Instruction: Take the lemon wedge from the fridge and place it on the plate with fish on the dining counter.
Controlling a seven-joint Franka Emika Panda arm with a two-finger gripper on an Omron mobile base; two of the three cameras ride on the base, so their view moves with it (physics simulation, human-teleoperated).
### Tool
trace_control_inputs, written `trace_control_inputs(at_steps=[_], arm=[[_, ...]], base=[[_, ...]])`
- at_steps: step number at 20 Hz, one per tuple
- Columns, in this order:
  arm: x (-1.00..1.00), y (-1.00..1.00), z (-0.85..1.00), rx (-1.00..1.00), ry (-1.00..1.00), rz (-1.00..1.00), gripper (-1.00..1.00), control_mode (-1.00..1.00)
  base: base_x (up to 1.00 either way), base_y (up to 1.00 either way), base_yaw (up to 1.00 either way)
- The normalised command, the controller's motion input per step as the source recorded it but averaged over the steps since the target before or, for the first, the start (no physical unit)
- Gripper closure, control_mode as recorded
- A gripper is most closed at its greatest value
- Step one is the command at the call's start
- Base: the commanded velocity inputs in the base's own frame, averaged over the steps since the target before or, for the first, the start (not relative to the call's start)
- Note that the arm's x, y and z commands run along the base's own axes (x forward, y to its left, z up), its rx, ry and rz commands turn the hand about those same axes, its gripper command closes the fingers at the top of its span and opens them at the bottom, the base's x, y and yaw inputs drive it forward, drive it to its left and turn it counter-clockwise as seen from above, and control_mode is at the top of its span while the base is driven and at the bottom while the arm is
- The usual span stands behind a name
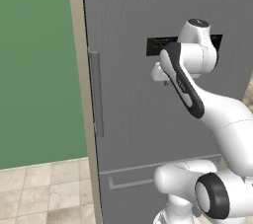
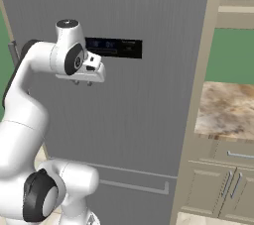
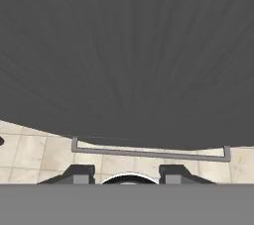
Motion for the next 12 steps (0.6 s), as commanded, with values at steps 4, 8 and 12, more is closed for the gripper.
trace_control_inputs(at_steps=[4,8,12], arm=[[-0.05,0.0,0.0,0.0,0.0,0.0,-1.0,-1.0],[0.0,0.0,0.0,0.0,0.0,0.0,-1.0,-1.0],[-0.02,0.02,0.0,0.0,0.0,0.0,-1.0,-1.0]], base=[[0.0,0.0,0.0],[0.0,0.0,0.0],[0.0,0.0,0.0]])
